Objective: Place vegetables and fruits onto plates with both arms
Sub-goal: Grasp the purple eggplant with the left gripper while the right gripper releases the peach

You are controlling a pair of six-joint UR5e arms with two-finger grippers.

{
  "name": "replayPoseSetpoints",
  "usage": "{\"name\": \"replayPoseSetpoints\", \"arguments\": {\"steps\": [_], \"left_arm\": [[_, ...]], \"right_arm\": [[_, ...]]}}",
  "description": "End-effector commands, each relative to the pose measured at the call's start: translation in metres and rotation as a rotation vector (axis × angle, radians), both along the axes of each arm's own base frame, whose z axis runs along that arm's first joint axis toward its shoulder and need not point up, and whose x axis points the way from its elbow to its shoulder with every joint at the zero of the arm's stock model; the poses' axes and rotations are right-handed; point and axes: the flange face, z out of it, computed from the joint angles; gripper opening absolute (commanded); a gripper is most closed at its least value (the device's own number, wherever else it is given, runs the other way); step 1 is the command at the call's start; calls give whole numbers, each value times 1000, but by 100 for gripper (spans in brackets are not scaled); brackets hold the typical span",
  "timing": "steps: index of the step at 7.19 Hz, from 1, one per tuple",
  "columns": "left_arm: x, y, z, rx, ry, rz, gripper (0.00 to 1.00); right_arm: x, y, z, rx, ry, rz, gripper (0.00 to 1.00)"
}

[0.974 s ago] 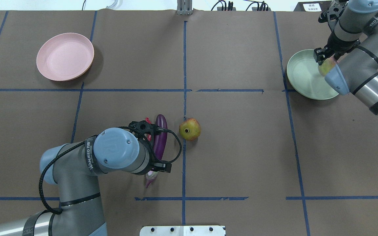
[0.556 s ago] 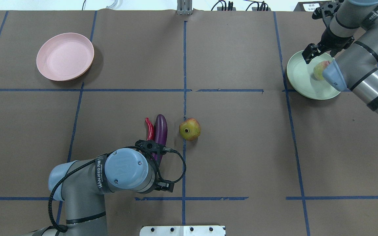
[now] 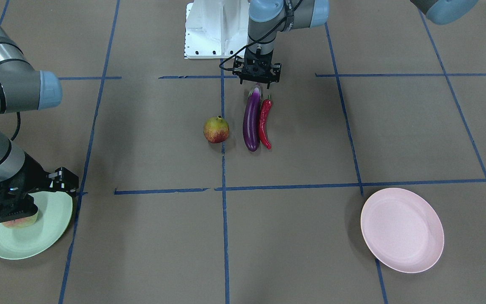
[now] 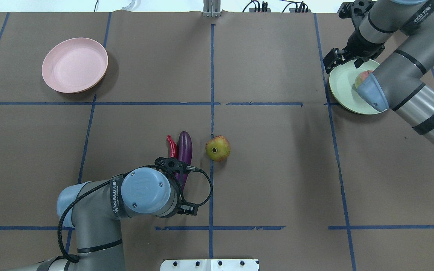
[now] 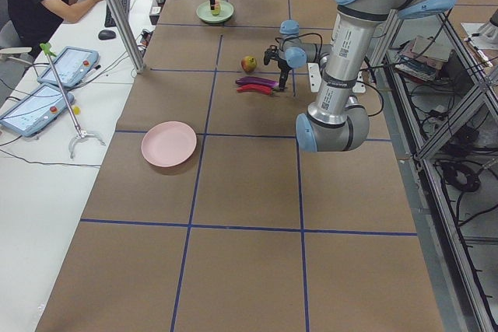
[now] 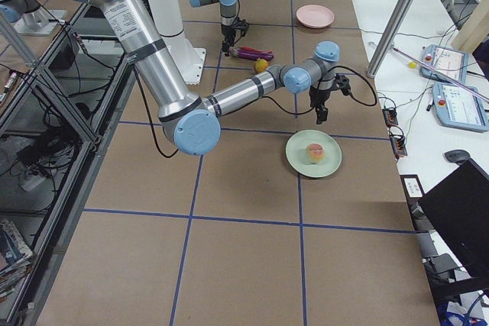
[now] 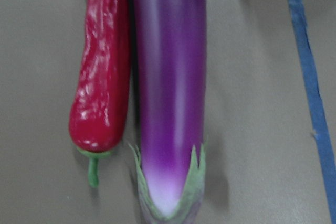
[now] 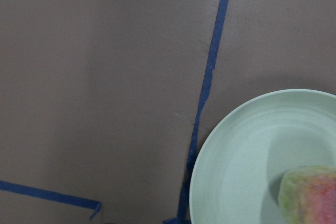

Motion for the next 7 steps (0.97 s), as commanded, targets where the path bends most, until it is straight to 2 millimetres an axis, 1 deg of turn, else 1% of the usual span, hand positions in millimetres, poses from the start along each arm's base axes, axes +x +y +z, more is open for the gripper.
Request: {"name": "replayPoseSetpoints", "arguments": {"steps": [1,2,3,4,5,6,7], "left_arm": [[-1,-5,2,0,-4,-11,82],[2,-6,5,-2,-11,-11,80],[2,-7,5,1,-3,-11,72],[5,-9,9,-1,-10,-15,71],[3,-11,7,1,-1,-19,64],[1,-16,5,7,21,-26,38],[-2,-22,3,9,30,-37,7]], "right_arm": [[-6,11,-13,14,-16,-6,100],[-7,13,-14,15,-18,-8,100],[-9,15,-17,22,-22,-11,100],[-9,16,-20,24,-25,-11,100],[-18,21,-20,12,-27,-13,100],[-29,26,-21,5,-27,-13,100],[-13,46,-17,19,-35,-9,100]]}}
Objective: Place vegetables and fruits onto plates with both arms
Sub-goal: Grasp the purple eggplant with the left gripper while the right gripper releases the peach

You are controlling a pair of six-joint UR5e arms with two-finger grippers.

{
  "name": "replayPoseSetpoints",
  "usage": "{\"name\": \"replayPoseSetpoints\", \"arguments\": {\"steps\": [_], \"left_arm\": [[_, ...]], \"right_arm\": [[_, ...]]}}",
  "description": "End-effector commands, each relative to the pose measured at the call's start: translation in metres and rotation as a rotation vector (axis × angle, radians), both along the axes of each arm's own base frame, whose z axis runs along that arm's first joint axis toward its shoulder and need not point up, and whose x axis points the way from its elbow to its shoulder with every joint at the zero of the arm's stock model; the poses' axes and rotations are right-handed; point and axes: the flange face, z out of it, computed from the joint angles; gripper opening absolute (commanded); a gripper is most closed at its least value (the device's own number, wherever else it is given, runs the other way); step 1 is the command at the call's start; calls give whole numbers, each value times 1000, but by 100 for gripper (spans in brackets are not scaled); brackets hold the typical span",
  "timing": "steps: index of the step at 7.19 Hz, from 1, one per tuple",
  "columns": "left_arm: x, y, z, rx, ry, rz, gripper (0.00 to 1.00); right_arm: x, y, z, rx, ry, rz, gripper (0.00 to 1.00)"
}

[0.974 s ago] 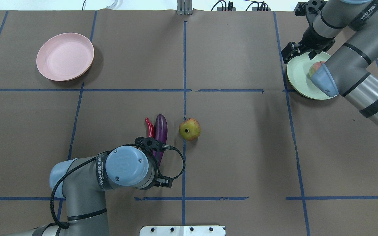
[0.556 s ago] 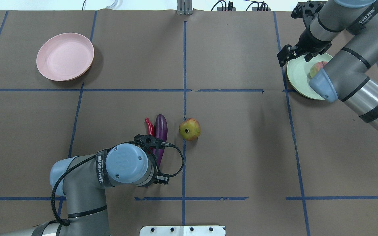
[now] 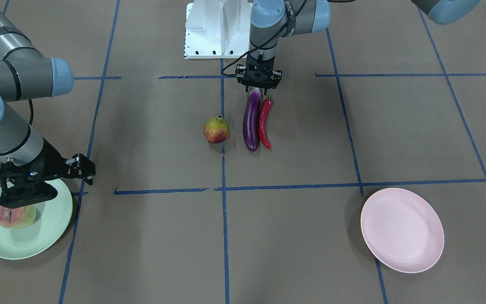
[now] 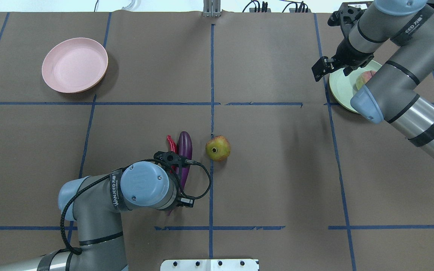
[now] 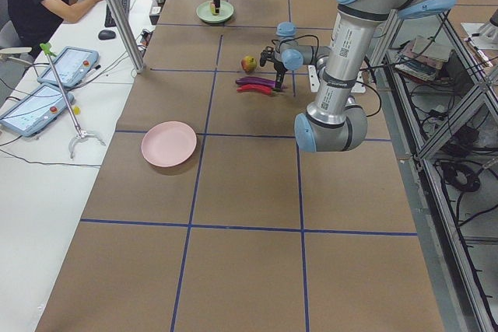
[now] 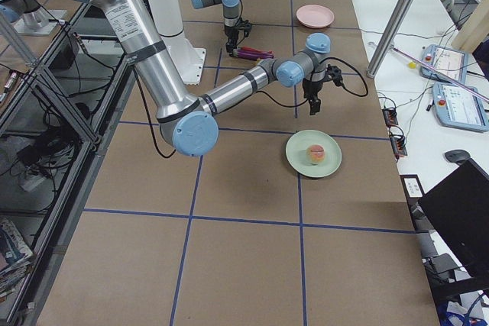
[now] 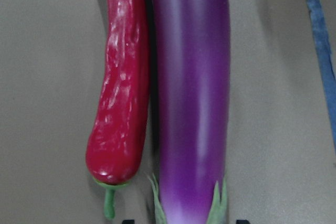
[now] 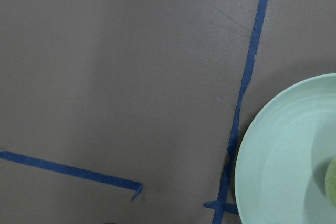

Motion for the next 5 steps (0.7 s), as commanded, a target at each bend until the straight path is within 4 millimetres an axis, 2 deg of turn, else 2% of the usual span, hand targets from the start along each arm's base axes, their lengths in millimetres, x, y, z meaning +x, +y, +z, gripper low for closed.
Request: {"name": "replayPoseSetpoints", "arguments": {"steps": [1,2,3,4,5], "left_arm": [[-14,-29,-19,19,72,-53,0],[-39,-56,-35,36,128,-111,0],[-66,-75,-53,51,168,-155,0],[-101,-99,-68,31,210,-246,0],[-140,-142,-63,0,210,-356,0]], "right_arm": [[14,31,-7,27,-23,0,100],[8,36,-17,5,-42,26,100],[-10,45,-42,-41,-81,69,100],[-35,71,-60,-101,-115,93,100],[-76,107,-74,-163,-128,116,100]]}}
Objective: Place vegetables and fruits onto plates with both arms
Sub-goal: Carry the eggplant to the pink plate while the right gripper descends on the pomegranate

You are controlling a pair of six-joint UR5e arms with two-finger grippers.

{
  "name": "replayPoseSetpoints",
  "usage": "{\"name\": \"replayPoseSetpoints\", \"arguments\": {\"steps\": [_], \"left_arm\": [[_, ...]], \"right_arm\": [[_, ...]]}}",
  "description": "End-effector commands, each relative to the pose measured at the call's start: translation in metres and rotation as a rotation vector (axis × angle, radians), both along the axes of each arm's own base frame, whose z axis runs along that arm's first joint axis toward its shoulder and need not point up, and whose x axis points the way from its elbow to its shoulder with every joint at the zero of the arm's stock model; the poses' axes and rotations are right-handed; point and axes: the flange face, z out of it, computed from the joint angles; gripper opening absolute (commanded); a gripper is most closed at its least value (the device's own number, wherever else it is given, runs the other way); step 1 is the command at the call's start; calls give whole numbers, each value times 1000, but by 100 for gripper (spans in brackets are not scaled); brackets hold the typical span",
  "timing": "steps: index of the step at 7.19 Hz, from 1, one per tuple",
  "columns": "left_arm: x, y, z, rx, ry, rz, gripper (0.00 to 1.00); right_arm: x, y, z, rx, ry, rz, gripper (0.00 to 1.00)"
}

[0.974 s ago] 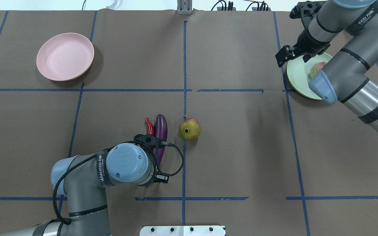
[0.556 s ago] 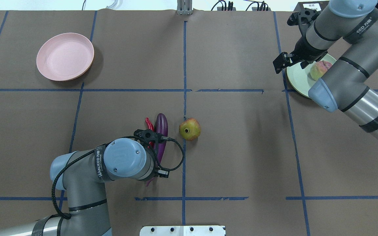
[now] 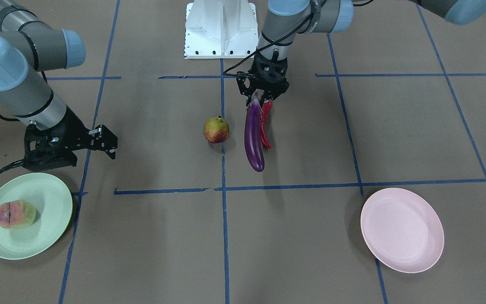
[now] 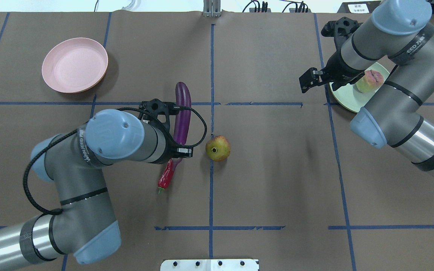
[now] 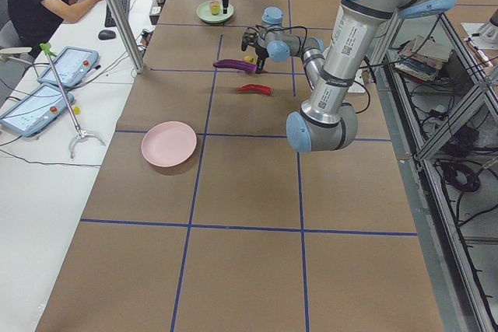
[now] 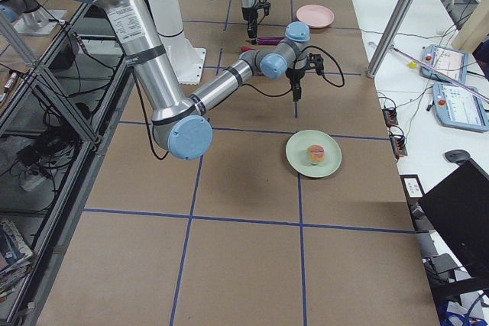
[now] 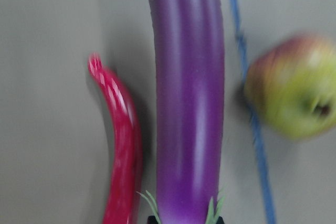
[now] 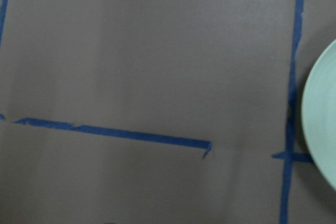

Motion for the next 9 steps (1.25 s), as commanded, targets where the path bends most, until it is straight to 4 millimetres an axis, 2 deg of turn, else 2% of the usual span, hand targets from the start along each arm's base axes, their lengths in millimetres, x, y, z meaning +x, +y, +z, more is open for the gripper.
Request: {"name": "replayPoseSetpoints", "arguments": {"steps": [1,2,3,4,5,6,7,8,9], "left_arm": [[-72,-76,16,-49,-9,-182,0],[-81,-109,49,-51,-81,-168,0],[-97,-150,85,-76,-131,-161,0],[-123,-181,104,-112,-116,-186,0],[-163,-198,133,-168,-126,-220,0],[-180,-211,152,-197,-143,-247,0],[-182,-217,163,-211,-155,-253,0],[-182,-219,167,-215,-160,-256,0],[-180,-221,178,-224,-174,-252,0]], "right_arm": [[-79,79,-39,-107,-41,55,100],[-110,98,-58,-202,-61,83,100],[-137,106,-69,-313,-70,149,100],[-166,102,-86,-390,-73,240,100],[-189,99,-89,-482,-60,307,100],[-201,98,-98,-528,-62,336,100],[-213,101,-100,-577,-57,363,100],[-221,101,-110,-598,-63,376,100],[-234,102,-102,-609,-42,381,100]]}}
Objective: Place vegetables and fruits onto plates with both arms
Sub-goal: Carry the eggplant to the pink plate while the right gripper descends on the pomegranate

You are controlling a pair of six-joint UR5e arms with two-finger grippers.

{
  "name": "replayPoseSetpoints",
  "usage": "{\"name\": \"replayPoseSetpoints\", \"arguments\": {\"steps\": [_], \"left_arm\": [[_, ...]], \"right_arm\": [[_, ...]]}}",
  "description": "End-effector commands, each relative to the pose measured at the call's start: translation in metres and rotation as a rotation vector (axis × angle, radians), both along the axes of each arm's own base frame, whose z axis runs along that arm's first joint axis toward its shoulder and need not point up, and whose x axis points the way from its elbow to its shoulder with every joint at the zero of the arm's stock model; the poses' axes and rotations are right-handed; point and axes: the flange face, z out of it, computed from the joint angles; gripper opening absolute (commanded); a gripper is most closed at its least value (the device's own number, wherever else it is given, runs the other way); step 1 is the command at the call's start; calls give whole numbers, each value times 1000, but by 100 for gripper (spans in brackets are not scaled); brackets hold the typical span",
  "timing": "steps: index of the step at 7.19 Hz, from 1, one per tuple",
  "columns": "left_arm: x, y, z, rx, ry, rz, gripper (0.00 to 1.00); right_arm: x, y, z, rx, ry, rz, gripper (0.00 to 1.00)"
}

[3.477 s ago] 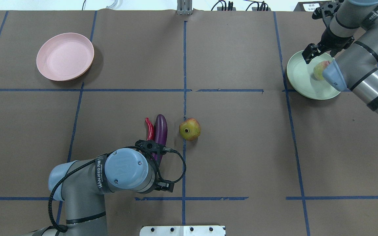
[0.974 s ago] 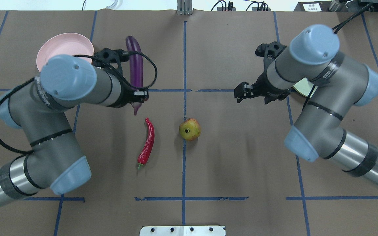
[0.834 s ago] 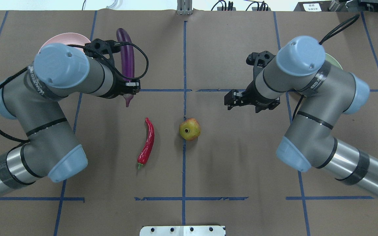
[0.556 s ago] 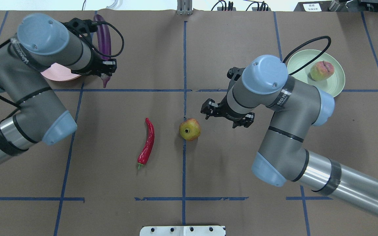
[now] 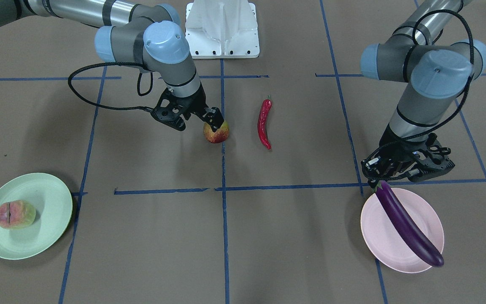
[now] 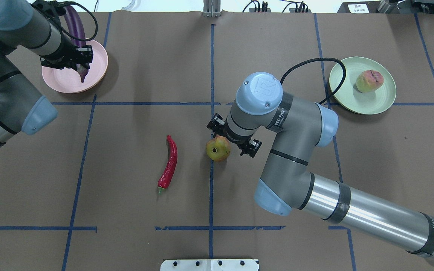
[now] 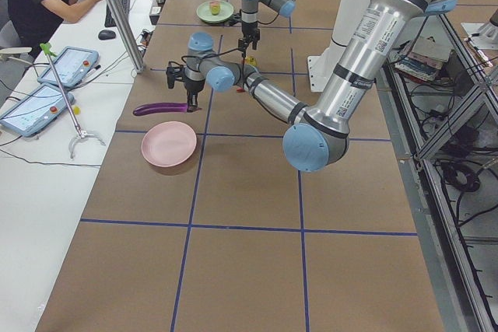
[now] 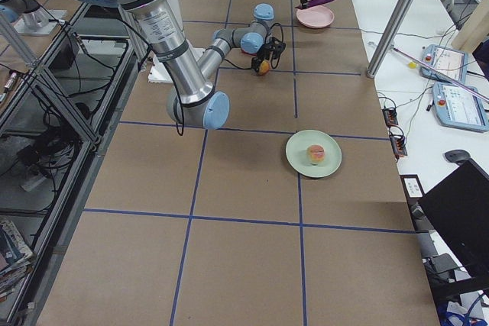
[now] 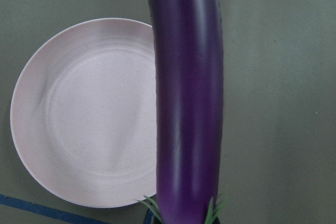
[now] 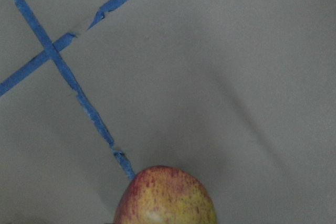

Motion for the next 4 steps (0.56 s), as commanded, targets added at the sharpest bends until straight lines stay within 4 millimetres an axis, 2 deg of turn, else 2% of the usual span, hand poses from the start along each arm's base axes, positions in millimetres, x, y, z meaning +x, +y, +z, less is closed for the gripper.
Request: {"name": "replayPoseSetpoints", "arguments": {"steps": [1,2,3,4], "left_arm": [[-8,-7,25,26,-29,30,0],[-10,-11,44,33,-35,35,0],[-6,-16,61,34,-33,34,4],[-2,-22,77,17,-45,35,6]], "right_arm": [[-27,3,-3,-15,22,21,100],[-41,13,-3,-26,28,8,100],[-46,22,1,-28,35,-6,100],[-50,27,8,-20,49,-9,95]]}}
